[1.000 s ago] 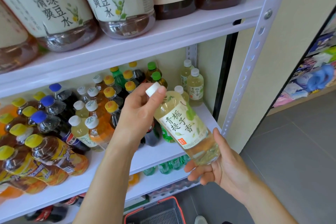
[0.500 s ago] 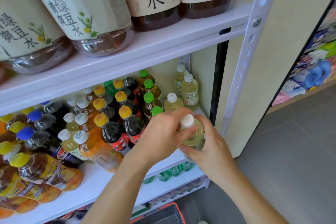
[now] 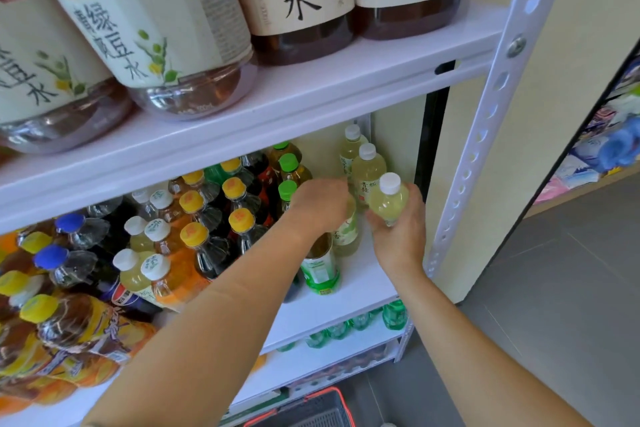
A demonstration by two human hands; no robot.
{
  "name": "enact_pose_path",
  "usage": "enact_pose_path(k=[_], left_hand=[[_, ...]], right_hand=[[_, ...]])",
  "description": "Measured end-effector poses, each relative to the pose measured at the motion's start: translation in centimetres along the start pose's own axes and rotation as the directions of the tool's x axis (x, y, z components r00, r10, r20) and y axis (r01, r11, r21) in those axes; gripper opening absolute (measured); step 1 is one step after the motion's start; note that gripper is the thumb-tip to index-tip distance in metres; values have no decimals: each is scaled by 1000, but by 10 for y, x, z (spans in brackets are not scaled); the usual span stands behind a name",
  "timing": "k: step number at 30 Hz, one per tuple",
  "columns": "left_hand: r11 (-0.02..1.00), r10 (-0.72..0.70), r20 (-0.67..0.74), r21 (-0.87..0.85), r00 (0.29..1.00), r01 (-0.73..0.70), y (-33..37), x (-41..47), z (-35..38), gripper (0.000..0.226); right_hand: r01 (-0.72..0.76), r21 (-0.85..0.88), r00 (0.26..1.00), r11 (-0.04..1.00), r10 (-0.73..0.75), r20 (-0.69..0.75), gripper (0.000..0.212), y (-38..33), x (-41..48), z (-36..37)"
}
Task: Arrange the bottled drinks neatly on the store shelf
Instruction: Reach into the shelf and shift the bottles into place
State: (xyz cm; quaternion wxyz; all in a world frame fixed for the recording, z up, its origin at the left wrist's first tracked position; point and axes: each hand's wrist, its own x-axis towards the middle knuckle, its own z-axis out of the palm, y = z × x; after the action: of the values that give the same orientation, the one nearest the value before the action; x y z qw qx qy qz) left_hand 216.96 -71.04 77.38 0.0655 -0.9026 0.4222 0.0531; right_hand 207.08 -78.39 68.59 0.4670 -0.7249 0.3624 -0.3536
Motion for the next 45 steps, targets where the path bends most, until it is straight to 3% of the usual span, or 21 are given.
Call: enact_pose_path(k=[5,10,17,25,27,31,34,36,38,40,43,45], left_hand=[[999,16,-3,37,1000,-16,-5,13,1,20],[999,-8,-43,53,999,10,-6,15,6,28],[1000,-10,-71,15,997,11,-7,20,11,30],[997,15,-35,-73,999,-17,1,7,3,29],[998,43,-81,-46,996,-46,7,-4,0,27],[996,55,-259,-53,964,-71,16,-35,-16,32],[972,89,-498,-147,862,-185,19,-63,-30,31],[911,38,-597,-308,802,-273,22,-82,-38,25],[789,-100,-586,-539,804,-295,25,-99,-44,22],[628,-219,-536,-717,815,-303,26,-109,-45,19],[490,-291,-487,-815,824,-309,23,-118,-42,18],[337,-312,-441,-880,842,-335,17,-121,-40,17]], right_hand=[[-83,-62,996,995,85,38,70,16,19,17],[-111,-230,993,967,119,20,77,18,27,21],[17,-357,999,934,-31,-32,68,17,28,21],[-79,-344,997,936,78,-16,81,15,30,13],[-67,-249,997,966,75,23,79,15,18,9],[-35,213,959,977,-27,281,48,8,-28,-6],[15,330,902,944,-155,403,56,5,-48,-33],[76,280,883,957,-195,426,75,6,-56,-51],[118,238,877,964,-213,430,85,6,-65,-66],[100,261,876,960,-209,435,84,-2,-73,-76],[60,276,885,959,-179,429,74,-19,-86,-95],[2,287,863,958,-147,483,69,-30,-89,-109]])
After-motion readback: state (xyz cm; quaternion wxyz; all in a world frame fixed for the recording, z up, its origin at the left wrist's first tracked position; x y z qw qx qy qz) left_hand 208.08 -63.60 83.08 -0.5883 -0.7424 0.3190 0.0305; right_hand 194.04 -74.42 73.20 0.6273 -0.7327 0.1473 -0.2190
